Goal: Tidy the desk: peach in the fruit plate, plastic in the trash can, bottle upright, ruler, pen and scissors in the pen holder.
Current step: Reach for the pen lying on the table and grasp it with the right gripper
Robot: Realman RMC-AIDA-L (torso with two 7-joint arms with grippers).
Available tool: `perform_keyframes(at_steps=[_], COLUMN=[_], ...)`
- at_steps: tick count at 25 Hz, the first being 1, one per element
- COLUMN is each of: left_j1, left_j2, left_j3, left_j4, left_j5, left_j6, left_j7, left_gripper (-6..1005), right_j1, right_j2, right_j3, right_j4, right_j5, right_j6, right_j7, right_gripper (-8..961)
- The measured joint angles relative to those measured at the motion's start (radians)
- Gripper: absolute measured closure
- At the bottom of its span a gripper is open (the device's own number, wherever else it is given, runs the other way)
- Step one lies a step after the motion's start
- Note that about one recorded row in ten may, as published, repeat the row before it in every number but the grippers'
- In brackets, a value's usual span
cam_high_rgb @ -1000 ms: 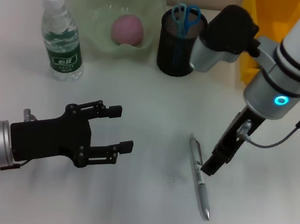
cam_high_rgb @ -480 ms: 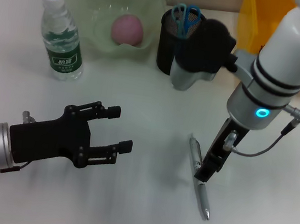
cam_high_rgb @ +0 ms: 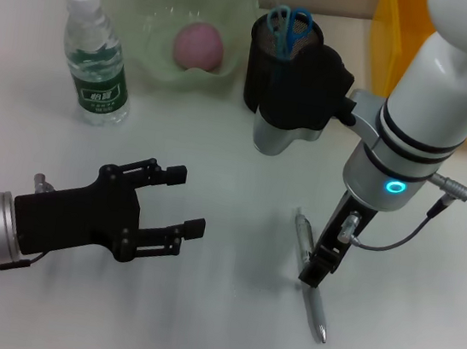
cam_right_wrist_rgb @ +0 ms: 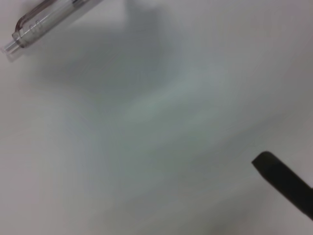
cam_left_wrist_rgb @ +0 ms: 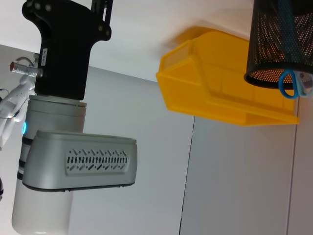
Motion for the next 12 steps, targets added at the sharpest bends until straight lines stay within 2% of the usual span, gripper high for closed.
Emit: perform_keyframes(at_steps=[12], left_j1=[0.000], left_j2=[0.002], left_j3=[0.006], left_j4=[0.000], left_j5=[0.000], left_j6=[0.004], left_j7=[-0.002], left_gripper=[207], right_j1=[0.009], right_j2=[0.000], right_j3=[-0.011], right_j4=[0.002], right_j5=[0.002], right_j6=[0.007], right_j7=[0.003], right_gripper=[329])
